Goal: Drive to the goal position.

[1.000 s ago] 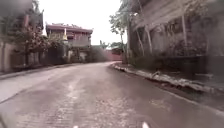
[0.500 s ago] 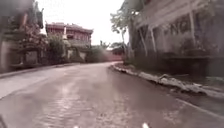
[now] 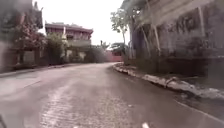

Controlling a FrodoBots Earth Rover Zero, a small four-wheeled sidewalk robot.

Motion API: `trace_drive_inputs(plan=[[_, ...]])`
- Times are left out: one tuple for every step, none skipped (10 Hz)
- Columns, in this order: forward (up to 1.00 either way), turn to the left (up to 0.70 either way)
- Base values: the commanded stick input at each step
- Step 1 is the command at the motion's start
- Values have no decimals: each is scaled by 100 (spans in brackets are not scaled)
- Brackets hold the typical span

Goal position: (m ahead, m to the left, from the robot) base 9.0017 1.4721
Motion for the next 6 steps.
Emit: trace_drive_inputs(plan=[[70,0],[70,0],[70,26],[70,35],[70,35],[70,35]])
